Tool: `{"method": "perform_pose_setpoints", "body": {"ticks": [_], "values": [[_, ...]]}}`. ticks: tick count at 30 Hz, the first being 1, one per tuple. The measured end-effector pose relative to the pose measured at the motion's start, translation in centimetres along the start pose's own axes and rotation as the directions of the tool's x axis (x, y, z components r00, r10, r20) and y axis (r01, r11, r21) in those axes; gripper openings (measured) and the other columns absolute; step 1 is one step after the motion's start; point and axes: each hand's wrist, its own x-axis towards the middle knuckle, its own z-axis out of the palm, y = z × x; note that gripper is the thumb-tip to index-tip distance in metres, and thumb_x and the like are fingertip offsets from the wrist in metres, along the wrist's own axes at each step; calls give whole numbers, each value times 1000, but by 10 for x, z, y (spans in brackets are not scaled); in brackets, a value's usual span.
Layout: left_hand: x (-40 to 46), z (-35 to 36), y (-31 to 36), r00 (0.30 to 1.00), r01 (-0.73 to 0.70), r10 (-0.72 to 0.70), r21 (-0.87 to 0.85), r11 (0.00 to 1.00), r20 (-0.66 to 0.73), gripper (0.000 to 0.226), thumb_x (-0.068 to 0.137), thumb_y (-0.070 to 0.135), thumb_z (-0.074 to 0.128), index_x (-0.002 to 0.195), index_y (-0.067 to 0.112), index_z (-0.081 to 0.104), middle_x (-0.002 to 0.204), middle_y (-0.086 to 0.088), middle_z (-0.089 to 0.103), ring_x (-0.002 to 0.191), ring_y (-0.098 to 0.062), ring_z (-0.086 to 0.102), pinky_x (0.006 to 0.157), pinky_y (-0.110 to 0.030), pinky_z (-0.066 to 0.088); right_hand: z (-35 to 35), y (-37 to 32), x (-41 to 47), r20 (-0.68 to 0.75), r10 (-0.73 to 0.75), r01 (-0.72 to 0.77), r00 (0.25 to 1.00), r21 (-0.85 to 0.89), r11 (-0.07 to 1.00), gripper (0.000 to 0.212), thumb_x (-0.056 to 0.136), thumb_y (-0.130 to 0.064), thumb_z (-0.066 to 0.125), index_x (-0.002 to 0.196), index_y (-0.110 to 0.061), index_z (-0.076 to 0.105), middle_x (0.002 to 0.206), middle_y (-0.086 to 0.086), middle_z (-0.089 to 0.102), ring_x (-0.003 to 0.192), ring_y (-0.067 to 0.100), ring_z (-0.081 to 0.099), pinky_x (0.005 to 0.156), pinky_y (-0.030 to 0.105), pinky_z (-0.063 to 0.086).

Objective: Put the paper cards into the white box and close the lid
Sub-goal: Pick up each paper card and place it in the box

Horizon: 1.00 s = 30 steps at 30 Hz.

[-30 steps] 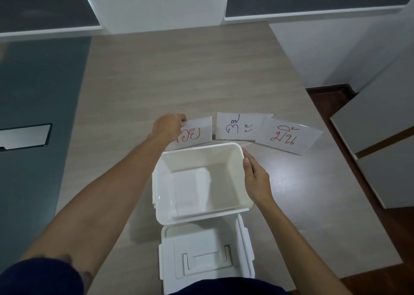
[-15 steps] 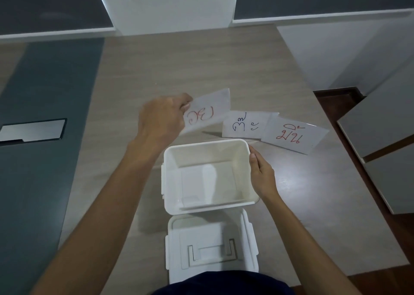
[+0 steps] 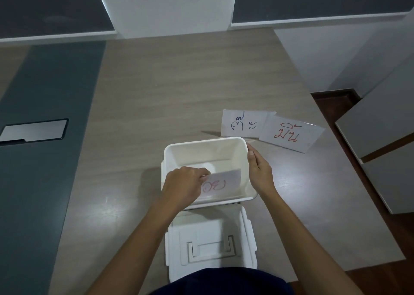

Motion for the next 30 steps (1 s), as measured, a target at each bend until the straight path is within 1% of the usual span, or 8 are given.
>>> {"method": "perform_pose_setpoints", "body": {"ticks": [7,12,16,18,21,23,26,30], "values": [[-5,20,7,994,-29,30,-9,1000,104,32,98,30,42,120,39,63,111,7,73,102,-24,64,79,-33,47,0,-1,-1,-4,-2,2,1000,-7,1000,37,104,-29,35,135,-35,55,126,-24,57,116,-4,50,84,-5,33],[-13,23,11,982,-6,17,-60,998,188,33,94,42,43,118,39,65,117,14,70,110,-18,62,87,-34,47,0,-1,-1,-4,-6,6,1000,-8,1000,37,104,-29,35,134,-36,55,126,-24,58,116,-6,50,86,-2,33],[-14,17,10,983,15,2,-92,996,182,35,92,49,43,109,35,70,114,17,69,106,-14,61,81,-31,42,0,-1,-1,-1,-9,9,1000,-16,1000,37,104,-30,35,134,-37,56,126,-23,59,114,-8,51,86,-1,35],[-12,13,8,985,16,1,-101,995,170,37,92,52,42,107,34,70,113,17,69,105,-14,61,82,-32,44,1,-1,-1,-1,-8,8,1000,-14,1000,37,104,-30,35,134,-37,55,125,-24,59,114,-8,51,85,-3,34],[-10,8,3,983,19,6,-133,991,184,33,90,55,45,105,40,70,113,20,69,106,-11,61,87,-34,47,0,-1,-1,-1,-7,7,1000,-14,1000,37,104,-29,35,135,-36,55,125,-23,58,116,-5,50,83,-3,34],[-8,7,-1,968,18,28,-178,984,251,32,89,59,45,106,46,68,113,22,69,105,-8,62,90,-35,49,0,-1,-1,-1,-8,8,1000,-18,1000,37,104,-29,35,135,-35,55,125,-22,58,116,-3,50,84,-1,34],[-9,10,-5,936,15,62,-213,977,348,33,86,65,41,106,53,64,103,20,72,101,-6,64,89,-38,52,0,1,0,-2,-8,8,1000,-23,1000,37,104,-29,35,135,-34,55,126,-20,59,116,-2,50,84,-2,34],[-10,13,-10,939,28,53,-229,973,341,35,84,69,37,103,54,62,96,19,72,96,-6,65,86,-39,54,0,0,1,-4,-6,6,1000,-10,1000,37,104,-29,35,135,-33,56,127,-19,59,117,-3,50,85,-4,34]]}}
